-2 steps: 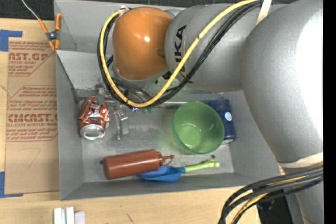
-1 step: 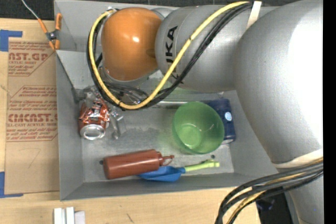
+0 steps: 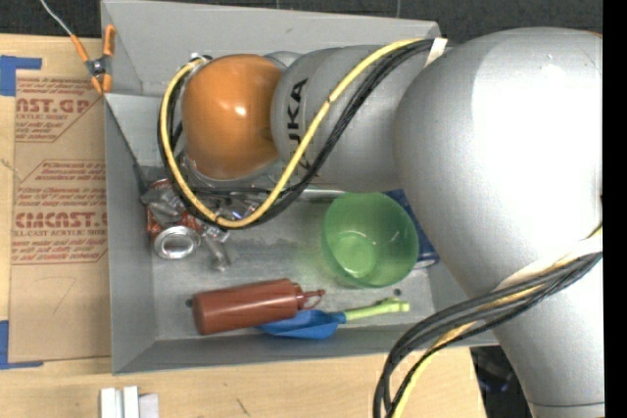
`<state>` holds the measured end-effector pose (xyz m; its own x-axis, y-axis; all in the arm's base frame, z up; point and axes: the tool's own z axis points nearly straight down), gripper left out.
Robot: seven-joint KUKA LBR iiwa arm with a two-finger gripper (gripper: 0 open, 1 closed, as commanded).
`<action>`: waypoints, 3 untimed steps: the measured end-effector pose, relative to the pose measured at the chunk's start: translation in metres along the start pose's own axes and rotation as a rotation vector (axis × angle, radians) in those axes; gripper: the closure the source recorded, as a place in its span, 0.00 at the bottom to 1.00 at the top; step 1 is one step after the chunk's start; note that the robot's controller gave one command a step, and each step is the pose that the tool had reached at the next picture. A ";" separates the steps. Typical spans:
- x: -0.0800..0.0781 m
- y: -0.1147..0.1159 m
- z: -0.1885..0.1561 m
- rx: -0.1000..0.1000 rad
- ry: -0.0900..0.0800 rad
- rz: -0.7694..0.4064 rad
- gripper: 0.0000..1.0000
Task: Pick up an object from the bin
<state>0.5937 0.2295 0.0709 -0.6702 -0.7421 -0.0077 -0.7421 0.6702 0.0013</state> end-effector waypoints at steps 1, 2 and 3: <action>-0.006 0.001 -0.002 0.008 -0.005 -0.114 1.00; -0.008 0.004 -0.002 0.007 -0.003 -0.176 1.00; -0.009 0.002 -0.052 0.009 -0.013 -0.114 1.00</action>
Offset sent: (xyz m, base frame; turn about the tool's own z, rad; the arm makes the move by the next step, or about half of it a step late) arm 0.0000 0.0000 0.0000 0.0000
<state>0.5976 0.2370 0.1225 -0.5815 -0.8133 -0.0201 -0.8133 0.5818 -0.0091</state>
